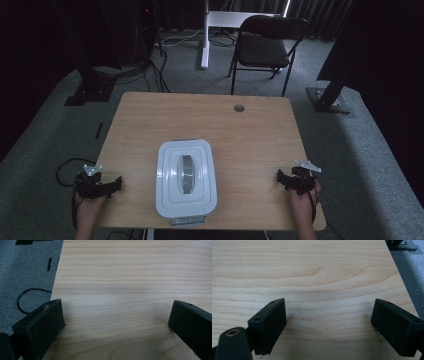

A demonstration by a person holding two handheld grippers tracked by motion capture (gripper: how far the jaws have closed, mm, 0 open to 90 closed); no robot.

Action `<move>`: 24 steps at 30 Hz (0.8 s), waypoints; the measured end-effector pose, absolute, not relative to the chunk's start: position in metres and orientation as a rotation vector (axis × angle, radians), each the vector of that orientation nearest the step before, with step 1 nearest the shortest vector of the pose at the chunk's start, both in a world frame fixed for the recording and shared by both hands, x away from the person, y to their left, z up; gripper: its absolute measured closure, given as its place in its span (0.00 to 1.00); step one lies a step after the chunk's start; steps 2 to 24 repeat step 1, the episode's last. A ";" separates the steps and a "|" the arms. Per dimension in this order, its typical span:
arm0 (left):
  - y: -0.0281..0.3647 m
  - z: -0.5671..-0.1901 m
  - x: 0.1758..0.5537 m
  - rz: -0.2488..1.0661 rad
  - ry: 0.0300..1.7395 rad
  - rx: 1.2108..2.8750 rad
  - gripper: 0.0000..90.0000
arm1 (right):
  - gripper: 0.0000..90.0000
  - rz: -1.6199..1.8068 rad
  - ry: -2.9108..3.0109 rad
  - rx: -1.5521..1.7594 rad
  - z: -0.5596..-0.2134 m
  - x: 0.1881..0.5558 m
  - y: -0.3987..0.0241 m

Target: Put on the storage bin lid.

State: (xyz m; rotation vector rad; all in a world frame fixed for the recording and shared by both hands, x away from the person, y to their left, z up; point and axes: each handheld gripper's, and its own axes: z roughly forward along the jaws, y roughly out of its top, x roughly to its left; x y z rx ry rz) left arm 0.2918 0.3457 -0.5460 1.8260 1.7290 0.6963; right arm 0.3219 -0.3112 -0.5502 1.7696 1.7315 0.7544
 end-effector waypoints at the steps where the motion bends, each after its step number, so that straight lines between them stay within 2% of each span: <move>1: 0.346 -0.546 0.292 0.695 1.730 1.827 0.01 | 0.14 0.754 1.732 1.770 -0.550 0.322 -0.311; 24: 0.346 -0.546 0.292 0.695 1.730 1.827 0.01 | 0.14 0.754 1.732 1.770 -0.550 0.322 -0.311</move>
